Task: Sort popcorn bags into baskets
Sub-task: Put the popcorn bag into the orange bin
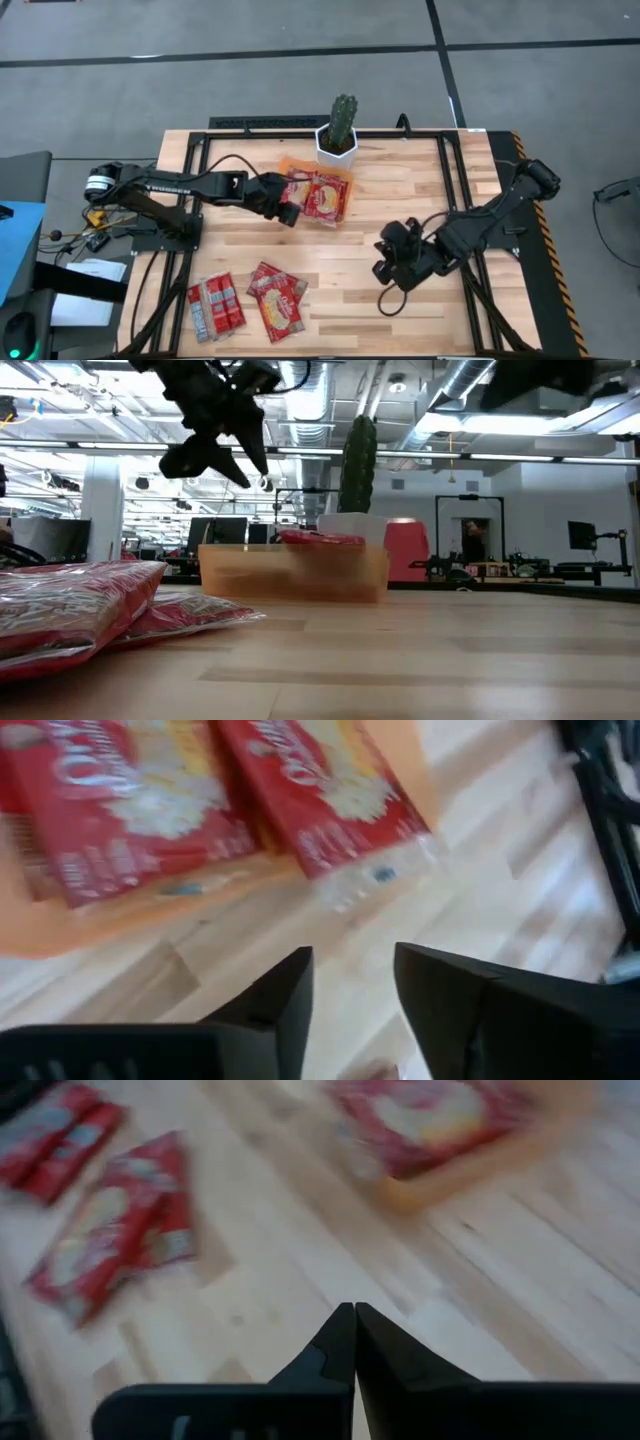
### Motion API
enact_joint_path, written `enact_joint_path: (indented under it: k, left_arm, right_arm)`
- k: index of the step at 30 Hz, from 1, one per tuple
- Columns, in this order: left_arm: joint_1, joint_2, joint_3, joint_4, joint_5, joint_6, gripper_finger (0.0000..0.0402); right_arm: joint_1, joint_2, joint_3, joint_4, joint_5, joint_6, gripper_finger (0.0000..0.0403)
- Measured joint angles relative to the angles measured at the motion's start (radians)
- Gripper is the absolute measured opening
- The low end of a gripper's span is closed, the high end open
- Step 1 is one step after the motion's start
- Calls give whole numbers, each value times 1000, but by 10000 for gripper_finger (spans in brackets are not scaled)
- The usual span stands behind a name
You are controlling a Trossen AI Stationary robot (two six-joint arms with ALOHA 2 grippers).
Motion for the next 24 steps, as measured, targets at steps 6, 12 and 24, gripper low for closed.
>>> enact_joint_path:
  k: [6, 12, 24]
  left_arm:
    - [-95, -103, 0, 79, 18, 34, 50]
    - [-226, -279, 0, 105, -202, 26, 8]
    - [-400, -387, 0, 40, -472, -3, 13]
  right_arm:
    - [-146, 118, -1, 324, -214, -400, 8]
    - [-312, 267, 13, 569, -404, -594, 17]
    - [-477, 493, 161, 488, -466, -799, 19]
